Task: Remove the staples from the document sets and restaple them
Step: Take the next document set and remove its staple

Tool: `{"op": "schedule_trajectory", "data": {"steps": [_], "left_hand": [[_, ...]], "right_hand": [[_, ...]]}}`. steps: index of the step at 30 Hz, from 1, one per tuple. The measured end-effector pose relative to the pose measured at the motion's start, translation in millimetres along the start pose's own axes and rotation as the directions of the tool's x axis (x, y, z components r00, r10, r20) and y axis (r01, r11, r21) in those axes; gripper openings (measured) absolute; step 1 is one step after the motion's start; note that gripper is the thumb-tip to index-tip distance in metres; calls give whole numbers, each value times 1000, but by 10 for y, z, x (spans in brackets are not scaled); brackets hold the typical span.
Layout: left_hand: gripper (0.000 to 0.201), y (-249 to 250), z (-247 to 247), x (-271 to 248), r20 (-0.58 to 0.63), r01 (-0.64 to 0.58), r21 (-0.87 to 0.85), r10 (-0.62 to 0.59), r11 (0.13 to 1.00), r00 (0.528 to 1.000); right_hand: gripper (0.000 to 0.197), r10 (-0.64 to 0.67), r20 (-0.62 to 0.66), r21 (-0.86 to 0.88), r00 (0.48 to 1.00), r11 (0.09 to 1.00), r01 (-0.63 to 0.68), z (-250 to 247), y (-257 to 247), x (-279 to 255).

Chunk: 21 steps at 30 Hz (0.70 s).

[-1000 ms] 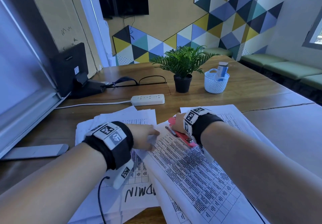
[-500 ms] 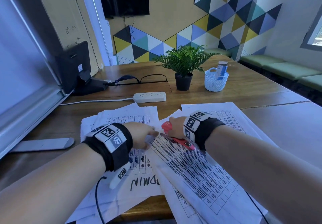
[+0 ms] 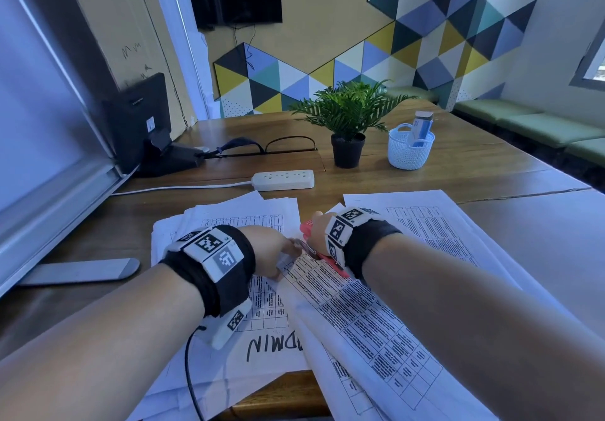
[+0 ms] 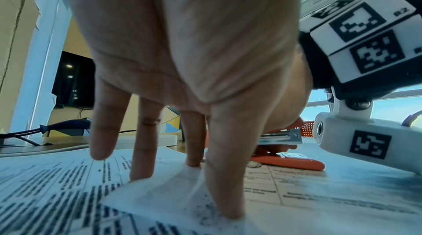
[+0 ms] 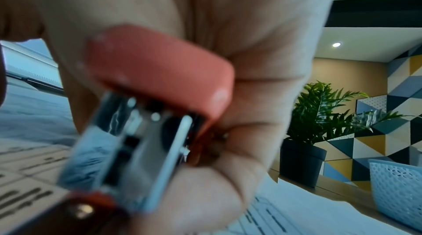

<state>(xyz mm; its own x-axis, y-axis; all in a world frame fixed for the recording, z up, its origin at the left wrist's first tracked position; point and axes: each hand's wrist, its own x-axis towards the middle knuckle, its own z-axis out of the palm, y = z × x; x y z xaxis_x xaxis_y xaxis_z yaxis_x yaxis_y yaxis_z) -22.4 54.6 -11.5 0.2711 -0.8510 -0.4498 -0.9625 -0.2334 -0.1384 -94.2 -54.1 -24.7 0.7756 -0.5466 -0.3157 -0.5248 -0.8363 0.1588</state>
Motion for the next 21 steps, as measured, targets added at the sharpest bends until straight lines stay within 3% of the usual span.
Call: {"op": "schedule_trajectory", "data": {"steps": [3, 8, 13, 21], "left_hand": [[61, 1, 12, -3, -20, 3, -12, -3, 1000, 1000], [59, -12, 32, -13, -21, 4, -1, -5, 1000, 1000], [54, -9, 31, 14, -15, 19, 7, -19, 1000, 1000], [63, -26, 42, 20, -17, 24, -19, -24, 1000, 1000]], "right_hand": [[36, 20, 2, -16, 1000, 1000, -20, -23, 1, 41], [40, -104, -18, -58, 994, 993, 103, -93, 136, -63], [43, -145, 5, 48, 989, 988, 144, -163, 171, -152], [44, -73, 52, 24, 996, 997, 72, -174, 139, -154]]}}
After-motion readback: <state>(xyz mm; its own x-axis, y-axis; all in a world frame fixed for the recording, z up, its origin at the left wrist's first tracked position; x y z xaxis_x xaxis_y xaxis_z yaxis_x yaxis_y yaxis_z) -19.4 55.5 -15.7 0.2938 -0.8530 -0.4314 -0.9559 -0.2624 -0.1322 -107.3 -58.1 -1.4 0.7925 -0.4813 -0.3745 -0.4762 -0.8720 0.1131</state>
